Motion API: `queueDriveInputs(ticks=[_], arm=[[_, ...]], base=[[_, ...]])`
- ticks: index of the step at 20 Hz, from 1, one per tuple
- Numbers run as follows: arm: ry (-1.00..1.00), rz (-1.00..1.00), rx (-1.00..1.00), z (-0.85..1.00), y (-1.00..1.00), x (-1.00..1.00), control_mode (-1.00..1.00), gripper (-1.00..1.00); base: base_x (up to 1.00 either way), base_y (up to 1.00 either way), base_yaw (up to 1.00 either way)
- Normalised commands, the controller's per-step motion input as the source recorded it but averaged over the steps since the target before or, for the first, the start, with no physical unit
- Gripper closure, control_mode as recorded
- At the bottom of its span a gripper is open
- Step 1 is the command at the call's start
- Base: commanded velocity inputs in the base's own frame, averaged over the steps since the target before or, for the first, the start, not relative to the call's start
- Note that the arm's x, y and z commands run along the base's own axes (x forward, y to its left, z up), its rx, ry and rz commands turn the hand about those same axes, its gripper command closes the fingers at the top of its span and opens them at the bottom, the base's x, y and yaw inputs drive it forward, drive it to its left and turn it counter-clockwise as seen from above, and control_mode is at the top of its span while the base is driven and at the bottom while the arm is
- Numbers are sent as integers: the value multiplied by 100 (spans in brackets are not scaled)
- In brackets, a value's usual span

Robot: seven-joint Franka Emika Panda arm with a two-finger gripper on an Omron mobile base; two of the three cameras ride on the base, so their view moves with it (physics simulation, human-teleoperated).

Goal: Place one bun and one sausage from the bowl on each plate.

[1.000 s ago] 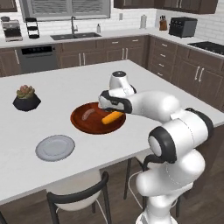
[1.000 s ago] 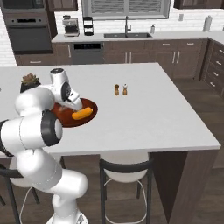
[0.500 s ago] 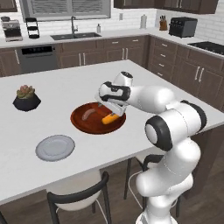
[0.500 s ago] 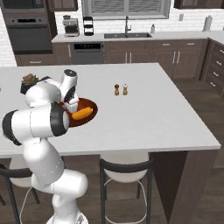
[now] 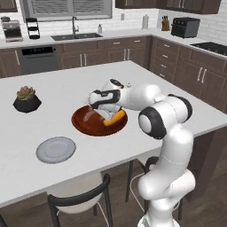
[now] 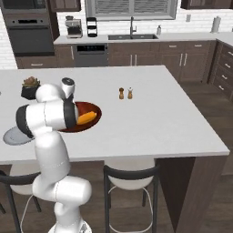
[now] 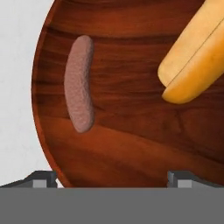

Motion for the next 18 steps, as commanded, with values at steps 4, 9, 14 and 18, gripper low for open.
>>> queueDriveInputs(ticks=[4, 9, 14, 18], arm=[[3, -9, 0, -21, 39, 53, -100, -100], [8, -6, -1, -36, 6, 16, -100, -100], [4, -6, -1, -27, 3, 27, -100, -100], [7, -1, 0, -16, 2, 55, -100, -100]], base=[[0, 0, 0], [0, 0, 0], [0, 0, 0], [0, 0, 0]])
